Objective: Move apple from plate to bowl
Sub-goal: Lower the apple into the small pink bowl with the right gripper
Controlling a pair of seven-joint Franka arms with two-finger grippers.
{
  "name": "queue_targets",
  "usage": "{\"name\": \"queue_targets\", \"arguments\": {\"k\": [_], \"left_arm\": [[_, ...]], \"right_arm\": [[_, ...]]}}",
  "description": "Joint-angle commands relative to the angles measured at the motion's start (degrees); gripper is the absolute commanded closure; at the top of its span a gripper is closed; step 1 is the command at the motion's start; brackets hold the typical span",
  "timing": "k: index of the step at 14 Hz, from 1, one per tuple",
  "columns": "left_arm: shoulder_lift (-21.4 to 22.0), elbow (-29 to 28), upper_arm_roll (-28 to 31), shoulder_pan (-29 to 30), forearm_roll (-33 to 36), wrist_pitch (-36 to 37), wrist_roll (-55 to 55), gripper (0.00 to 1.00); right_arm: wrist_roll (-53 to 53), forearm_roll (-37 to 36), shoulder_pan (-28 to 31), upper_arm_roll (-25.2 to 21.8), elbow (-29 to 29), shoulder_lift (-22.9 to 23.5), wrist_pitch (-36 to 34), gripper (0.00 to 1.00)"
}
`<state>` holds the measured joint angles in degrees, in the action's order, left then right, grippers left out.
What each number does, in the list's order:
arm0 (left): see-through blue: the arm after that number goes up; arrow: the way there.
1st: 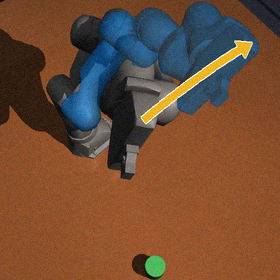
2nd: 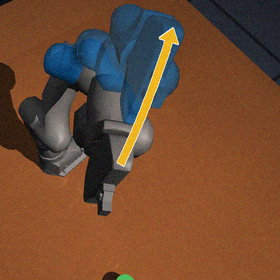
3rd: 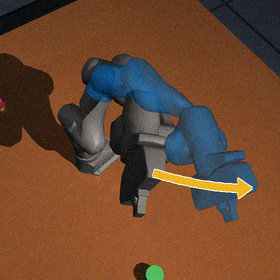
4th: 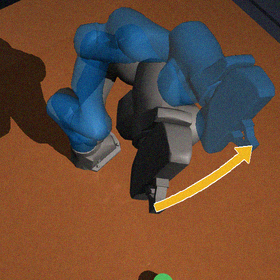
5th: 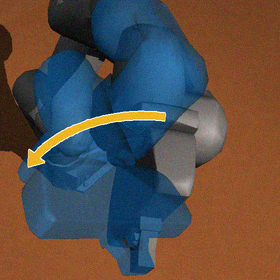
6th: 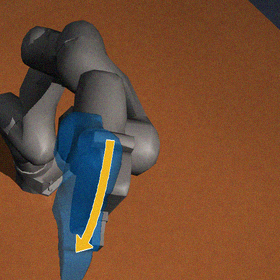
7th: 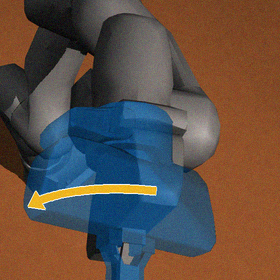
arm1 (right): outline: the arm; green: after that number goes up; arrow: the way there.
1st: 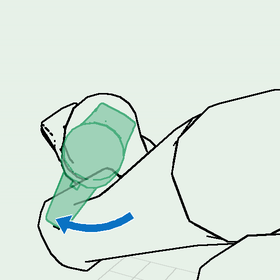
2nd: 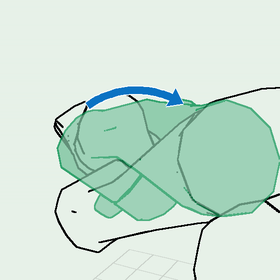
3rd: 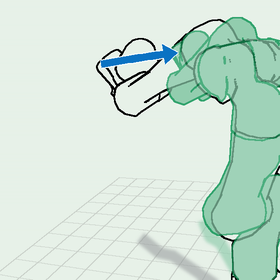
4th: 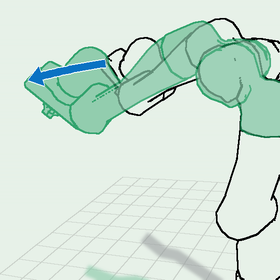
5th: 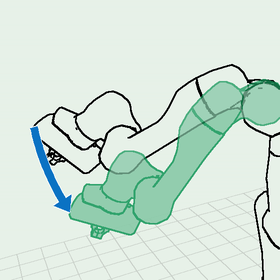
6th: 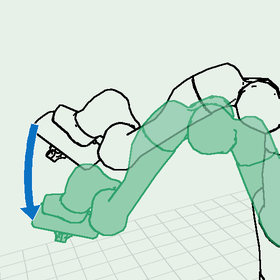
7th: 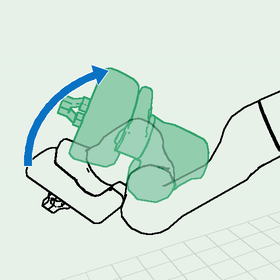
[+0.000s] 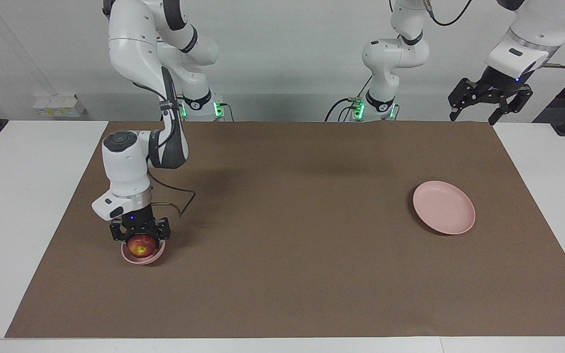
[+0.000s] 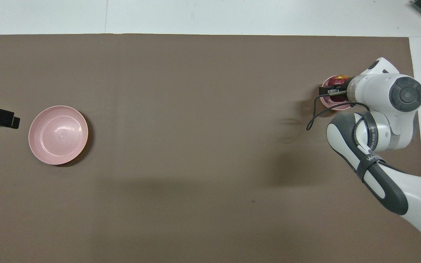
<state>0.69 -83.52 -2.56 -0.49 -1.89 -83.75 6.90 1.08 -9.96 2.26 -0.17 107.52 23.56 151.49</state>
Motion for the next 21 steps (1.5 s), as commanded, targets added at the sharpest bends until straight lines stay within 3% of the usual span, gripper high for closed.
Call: {"name": "queue_targets", "arguments": {"k": [1,2,3,7,12,17,21], "left_arm": [[0.5,-0.9,-0.3,0.3,1.1,-0.8,0.5,0.0],[0.5,-0.9,-0.3,0.3,1.1,-0.8,0.5,0.0],[0.5,-0.9,-0.3,0.3,1.1,-0.8,0.5,0.0],[0.5,-0.9,-0.3,0.3,1.1,-0.8,0.5,0.0],[0.5,-0.9,-0.3,0.3,1.0,-0.9,0.5,0.0],[0.5,-0.9,-0.3,0.3,1.1,-1.0,0.5,0.0],[0.5,-0.9,-0.3,0.3,1.1,-1.1,0.5,0.0]], "right_arm": [[1.6,-0.9,0.9,0.7,2.4,-2.1,1.1,0.81],[1.6,-0.9,0.6,0.7,2.1,-2.0,0.8,0.2],[1.1,-1.0,0.2,0.6,1.6,-1.9,0.6,0.0],[0.9,-1.0,0.1,0.8,-1.0,-1.8,-2.2,0.0],[0.3,-0.9,0.1,1.2,-4.1,-4.3,-10.7,0.0],[0.2,0.0,0.0,1.5,-8.5,-11.0,-29.6,0.0],[0.9,3.5,0.0,1.8,-10.2,-16.9,-40.5,0.0]]}}
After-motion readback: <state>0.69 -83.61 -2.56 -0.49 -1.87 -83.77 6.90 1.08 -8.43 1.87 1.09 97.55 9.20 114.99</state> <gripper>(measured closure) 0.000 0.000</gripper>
